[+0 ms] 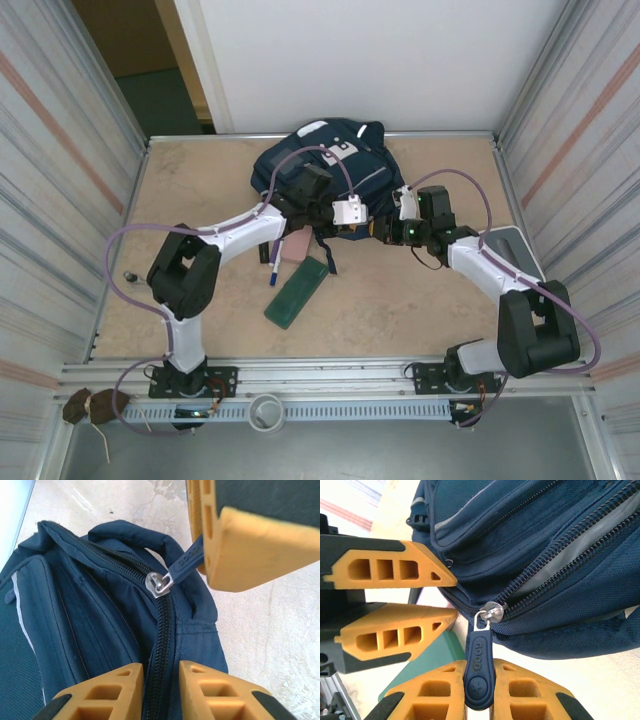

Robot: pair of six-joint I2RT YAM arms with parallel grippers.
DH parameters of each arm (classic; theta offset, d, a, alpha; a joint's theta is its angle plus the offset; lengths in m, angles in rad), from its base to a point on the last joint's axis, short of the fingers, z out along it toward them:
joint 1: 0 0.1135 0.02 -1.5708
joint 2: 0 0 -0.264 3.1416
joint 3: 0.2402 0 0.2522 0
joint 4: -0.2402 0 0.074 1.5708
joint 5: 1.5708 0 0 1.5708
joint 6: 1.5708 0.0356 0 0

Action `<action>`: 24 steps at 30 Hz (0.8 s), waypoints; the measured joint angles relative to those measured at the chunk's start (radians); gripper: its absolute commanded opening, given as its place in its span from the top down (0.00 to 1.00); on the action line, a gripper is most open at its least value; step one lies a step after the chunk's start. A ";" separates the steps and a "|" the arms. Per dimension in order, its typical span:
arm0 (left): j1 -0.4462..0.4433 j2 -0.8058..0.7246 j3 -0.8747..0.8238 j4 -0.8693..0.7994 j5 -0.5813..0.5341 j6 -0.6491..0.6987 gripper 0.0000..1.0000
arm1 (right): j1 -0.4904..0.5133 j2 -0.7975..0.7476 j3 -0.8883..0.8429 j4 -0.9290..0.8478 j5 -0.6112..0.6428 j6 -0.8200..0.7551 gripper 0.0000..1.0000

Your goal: Pack the student bag

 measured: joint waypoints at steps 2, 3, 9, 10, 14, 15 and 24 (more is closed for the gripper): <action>0.002 0.002 0.003 -0.003 -0.005 0.006 0.88 | 0.000 -0.003 -0.001 0.000 0.000 0.000 1.00; 0.002 0.003 0.010 -0.009 -0.007 0.009 0.93 | 0.000 -0.004 -0.001 0.001 0.000 0.000 1.00; 0.010 0.004 0.026 -0.029 0.013 0.019 1.00 | -0.013 -0.013 -0.003 -0.003 0.026 -0.001 1.00; 0.012 0.004 0.026 -0.029 0.021 0.020 1.00 | -0.014 -0.013 -0.003 -0.008 0.034 0.000 1.00; 0.019 -0.013 -0.019 0.018 0.055 0.024 1.00 | -0.025 -0.014 -0.003 -0.026 0.063 -0.001 1.00; 0.021 -0.019 -0.033 0.032 0.059 0.026 1.00 | -0.025 -0.016 -0.003 -0.031 0.070 -0.001 1.00; 0.057 -0.063 -0.112 0.078 0.066 0.027 1.00 | -0.055 -0.013 0.011 -0.105 0.131 -0.012 1.00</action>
